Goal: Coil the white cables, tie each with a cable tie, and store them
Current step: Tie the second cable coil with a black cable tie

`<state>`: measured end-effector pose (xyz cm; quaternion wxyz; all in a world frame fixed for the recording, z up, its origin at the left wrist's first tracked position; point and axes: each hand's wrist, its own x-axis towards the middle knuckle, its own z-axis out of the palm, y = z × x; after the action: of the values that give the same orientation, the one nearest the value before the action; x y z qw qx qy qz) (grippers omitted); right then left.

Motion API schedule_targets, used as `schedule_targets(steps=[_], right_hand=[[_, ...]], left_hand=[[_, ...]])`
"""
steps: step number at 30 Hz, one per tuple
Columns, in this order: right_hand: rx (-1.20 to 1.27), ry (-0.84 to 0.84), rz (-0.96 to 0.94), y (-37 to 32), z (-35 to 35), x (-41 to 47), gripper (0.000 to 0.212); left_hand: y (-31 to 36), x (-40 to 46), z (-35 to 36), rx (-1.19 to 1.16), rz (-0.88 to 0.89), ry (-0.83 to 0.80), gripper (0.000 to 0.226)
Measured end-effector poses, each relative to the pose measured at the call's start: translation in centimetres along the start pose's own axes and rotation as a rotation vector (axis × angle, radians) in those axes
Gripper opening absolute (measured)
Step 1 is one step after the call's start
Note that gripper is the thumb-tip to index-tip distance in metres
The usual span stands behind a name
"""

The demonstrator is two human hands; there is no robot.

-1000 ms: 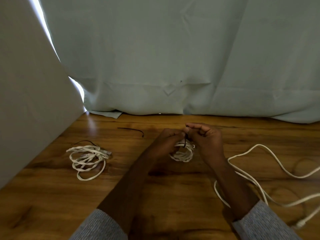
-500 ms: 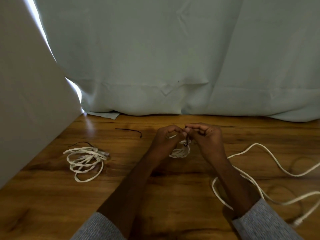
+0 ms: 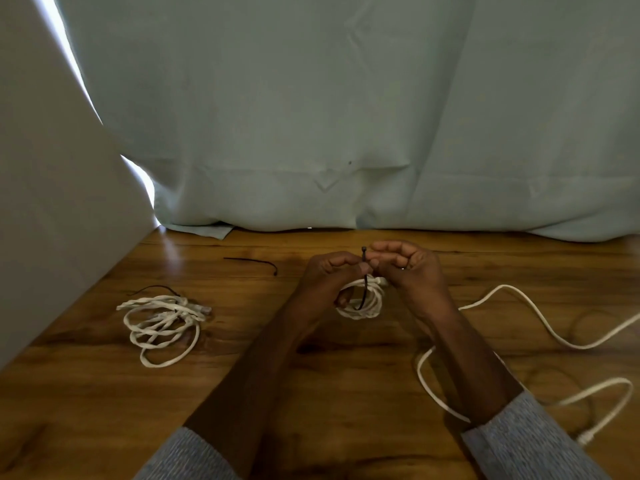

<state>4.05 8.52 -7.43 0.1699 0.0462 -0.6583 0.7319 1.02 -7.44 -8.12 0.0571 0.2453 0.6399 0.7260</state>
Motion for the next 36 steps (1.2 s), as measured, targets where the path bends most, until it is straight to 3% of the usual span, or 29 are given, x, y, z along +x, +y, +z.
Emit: schedule_targets(steps=[6,10,19,24,28,33,36], right_hand=[[-0.011,0.093,0.044,0.3,-0.3,0.2,0.014],[-0.127,0.192,-0.047,0.4,-1.1,0.4,0.014],[-0.441,-0.073,-0.355,0.1,0.8,-1.0,0.012],[-0.652,-0.037,-0.47,0.8,2.0,-1.5,0.024],[-0.744,0.033,-0.437,1.4,2.3,-1.2,0.022],[-0.693,0.003,-0.402,1.5,2.6,-1.4,0.009],[-0.568,-0.035,-0.359,1.7,3.3,-1.5,0.012]], left_hand=[[0.2,-0.1,0.1,-0.004,0.015,0.025,0.014],[0.0,0.1,-0.4,0.035,0.01,0.073,0.018],[-0.7,0.9,-1.0,0.062,-0.017,0.256,0.016],[-1.1,1.2,-1.1,-0.011,-0.06,0.317,0.015],[-0.9,1.3,-1.0,-0.094,-0.098,0.343,0.014],[-0.8,1.3,-1.1,-0.13,-0.083,0.355,0.013],[-1.0,1.4,-1.0,-0.08,-0.069,0.367,0.013]])
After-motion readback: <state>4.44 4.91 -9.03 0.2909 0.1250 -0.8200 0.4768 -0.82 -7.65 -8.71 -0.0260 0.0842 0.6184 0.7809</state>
